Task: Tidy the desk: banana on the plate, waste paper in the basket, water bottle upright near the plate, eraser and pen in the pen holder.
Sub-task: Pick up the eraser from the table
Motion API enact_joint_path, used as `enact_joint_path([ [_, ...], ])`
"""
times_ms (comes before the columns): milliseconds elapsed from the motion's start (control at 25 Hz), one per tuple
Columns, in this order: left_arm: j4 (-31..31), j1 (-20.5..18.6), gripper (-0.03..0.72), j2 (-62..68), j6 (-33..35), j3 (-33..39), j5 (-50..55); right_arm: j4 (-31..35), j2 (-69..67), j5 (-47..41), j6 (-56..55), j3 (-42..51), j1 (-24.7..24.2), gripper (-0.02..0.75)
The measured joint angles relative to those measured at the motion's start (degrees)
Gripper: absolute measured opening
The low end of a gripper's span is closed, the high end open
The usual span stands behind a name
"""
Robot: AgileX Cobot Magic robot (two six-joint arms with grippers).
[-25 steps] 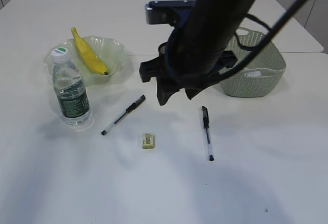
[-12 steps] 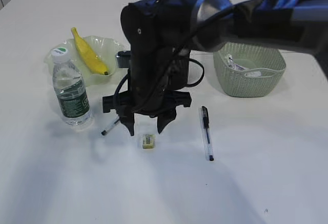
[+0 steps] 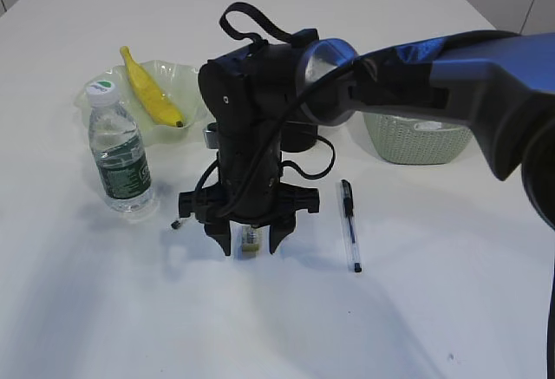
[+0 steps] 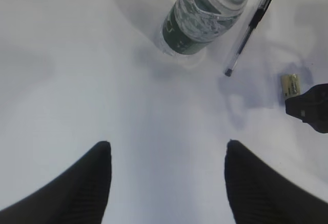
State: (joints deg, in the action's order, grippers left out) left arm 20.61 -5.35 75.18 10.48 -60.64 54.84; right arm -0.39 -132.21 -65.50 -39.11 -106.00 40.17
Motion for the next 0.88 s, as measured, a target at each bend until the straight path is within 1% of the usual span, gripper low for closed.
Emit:
enact_joint_path([
  [480, 0.10, 0.00, 0.489, 0.11, 0.00, 0.00, -0.28, -2.81, 0.00, 3.55, -1.45, -0.09, -1.31, 0.431],
  [880, 0.10, 0.00, 0.489, 0.22, 0.00, 0.00, -0.86, -2.90, 0.00, 5.95, -1.81, -0.09, -1.31, 0.428],
])
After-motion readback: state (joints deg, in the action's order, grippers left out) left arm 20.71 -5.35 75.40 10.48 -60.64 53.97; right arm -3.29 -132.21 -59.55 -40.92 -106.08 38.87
